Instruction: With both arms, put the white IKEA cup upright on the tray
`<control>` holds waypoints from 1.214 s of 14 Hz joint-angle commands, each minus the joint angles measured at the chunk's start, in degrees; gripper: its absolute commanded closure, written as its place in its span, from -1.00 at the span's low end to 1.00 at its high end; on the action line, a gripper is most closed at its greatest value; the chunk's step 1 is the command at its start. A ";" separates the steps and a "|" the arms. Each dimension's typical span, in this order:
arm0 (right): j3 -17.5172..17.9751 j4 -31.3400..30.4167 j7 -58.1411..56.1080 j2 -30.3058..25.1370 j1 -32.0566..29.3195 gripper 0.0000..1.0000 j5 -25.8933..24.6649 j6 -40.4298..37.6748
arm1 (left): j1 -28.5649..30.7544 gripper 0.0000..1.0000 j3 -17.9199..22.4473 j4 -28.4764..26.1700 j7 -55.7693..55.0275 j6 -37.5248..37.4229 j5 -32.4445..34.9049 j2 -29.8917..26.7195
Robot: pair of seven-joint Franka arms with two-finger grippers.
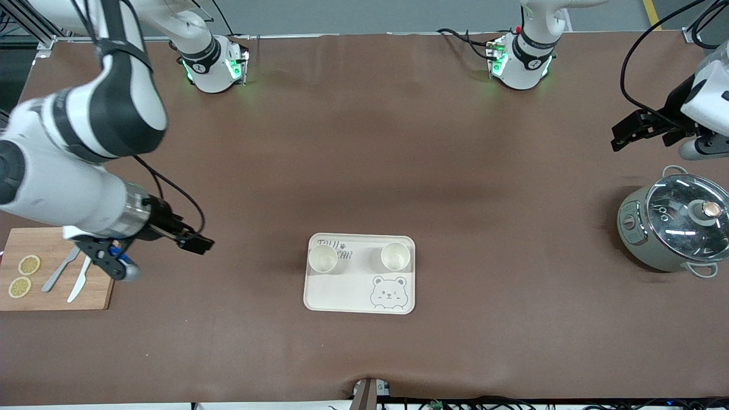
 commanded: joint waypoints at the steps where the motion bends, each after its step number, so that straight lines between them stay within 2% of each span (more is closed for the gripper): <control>1: 0.78 -10.57 -11.99 -8.73 -0.44 -1.00 -7.11 1.16 | 0.16 -1.00 -0.53 -0.82 0.76 -0.54 -0.12 -1.11; 5: 0.78 -11.38 -29.40 -13.14 -6.41 -1.00 -7.66 -4.10 | 0.07 -1.00 -1.05 -0.64 0.85 -0.45 2.34 -0.75; 9: 0.69 -12.08 -44.17 -15.43 -10.19 -1.00 -7.84 -4.47 | 0.16 -1.00 -1.23 -0.90 0.85 -0.36 2.25 -1.19; 11: 0.78 -15.93 -46.06 -19.02 -11.60 -1.00 -7.84 -4.12 | 0.33 -1.00 -1.41 -0.38 0.93 1.38 2.43 -0.49; 14: 1.21 -17.70 -45.44 -21.93 -10.82 -1.00 -7.93 -5.43 | 0.25 -1.00 -1.41 -0.20 2.43 0.26 2.34 -1.28; 17: 1.30 -22.60 -44.74 -26.49 -10.55 -1.00 -10.12 -4.30 | 0.60 -1.00 -1.32 -0.20 2.52 -0.19 2.34 -1.72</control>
